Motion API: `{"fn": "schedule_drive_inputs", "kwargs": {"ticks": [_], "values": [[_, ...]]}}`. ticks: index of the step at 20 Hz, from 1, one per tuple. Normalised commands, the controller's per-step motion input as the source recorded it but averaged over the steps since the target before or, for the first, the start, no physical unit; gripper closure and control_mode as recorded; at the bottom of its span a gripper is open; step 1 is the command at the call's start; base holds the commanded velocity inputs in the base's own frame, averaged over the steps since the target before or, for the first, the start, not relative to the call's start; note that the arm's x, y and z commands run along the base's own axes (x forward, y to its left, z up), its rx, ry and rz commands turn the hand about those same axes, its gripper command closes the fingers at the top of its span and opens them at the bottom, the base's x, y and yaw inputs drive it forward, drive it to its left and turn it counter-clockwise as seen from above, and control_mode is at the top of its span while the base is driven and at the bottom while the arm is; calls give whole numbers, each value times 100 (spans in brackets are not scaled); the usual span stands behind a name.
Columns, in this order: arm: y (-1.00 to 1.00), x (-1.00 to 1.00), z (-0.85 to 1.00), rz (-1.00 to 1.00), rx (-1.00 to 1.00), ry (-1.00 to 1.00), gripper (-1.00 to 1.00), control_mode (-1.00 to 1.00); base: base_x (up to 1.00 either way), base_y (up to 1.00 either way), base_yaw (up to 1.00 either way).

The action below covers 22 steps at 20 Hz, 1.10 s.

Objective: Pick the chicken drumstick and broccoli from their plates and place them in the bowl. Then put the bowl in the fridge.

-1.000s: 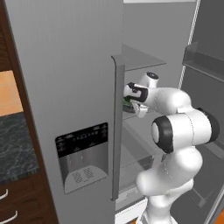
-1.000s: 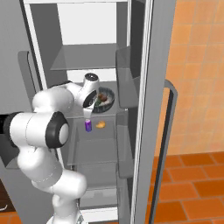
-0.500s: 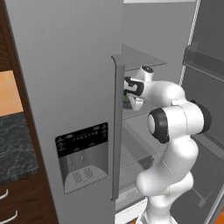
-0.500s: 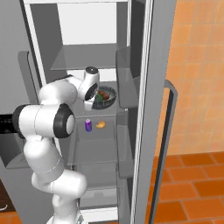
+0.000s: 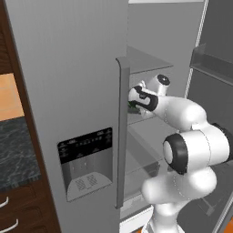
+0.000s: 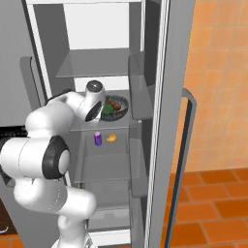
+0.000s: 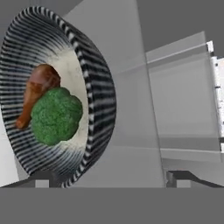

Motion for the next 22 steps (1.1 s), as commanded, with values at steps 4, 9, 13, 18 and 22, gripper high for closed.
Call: {"fn": "schedule_drive_inputs", "kwargs": {"ticks": [4,9,13,18,22], "values": [[6,-70,72,0,0,-7,-100,-100,0,0,0],[0,-100,32,0,0,-2,-100,-100,0,0,0],[0,-100,34,-1,0,0,-100,-100,0,0,0],[0,-99,28,-6,-5,-4,-100,-100,0,0,0],[-23,-100,66,-4,-6,0,-100,-100,0,0,0]]}}
